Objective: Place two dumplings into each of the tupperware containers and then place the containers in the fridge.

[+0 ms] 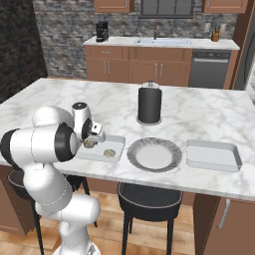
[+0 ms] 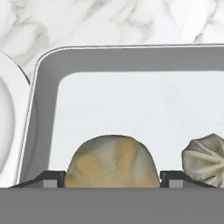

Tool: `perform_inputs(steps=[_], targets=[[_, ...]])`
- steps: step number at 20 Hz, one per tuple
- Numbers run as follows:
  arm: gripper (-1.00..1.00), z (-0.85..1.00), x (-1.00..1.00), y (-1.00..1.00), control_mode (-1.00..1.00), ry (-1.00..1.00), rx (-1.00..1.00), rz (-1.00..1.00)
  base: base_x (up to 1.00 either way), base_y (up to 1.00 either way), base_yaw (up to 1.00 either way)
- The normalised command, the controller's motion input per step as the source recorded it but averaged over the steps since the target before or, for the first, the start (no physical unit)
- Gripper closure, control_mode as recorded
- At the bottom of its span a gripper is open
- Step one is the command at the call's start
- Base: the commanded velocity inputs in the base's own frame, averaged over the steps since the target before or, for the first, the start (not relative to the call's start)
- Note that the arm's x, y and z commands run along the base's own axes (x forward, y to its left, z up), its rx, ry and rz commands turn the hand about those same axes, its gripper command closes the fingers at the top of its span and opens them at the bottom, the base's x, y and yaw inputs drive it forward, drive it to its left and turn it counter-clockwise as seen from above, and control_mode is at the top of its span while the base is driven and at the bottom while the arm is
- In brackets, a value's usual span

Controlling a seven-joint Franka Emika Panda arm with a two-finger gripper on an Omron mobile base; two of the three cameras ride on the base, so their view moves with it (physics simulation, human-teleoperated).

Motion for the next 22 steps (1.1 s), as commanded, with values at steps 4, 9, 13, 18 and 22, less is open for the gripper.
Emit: perform_inputs(steps=[4, 9, 13, 18, 22], targets=[[-1.0, 0.0, 0.0, 0.0, -1.0, 0.0, 0.0, 0.0, 0.0, 0.0, 0.0], [-1.0, 0.0, 0.0, 0.0, -1.0, 0.0, 0.0, 0.0, 0.0, 0.0, 0.0], [-1.0, 0.16, -0.17, -0.25, -1.0, 0.04, 0.0, -0.05, 0.0, 0.0, 0.0], [-1.0, 0.29, -0.23, -0.8, -1.0, 0.11, 0.01, -0.17, 0.0, 0.0, 0.0], [-1.0, 0.05, -0.06, -0.87, -1.0, 0.08, 0.0, -0.23, 0.0, 0.0, 0.0]])
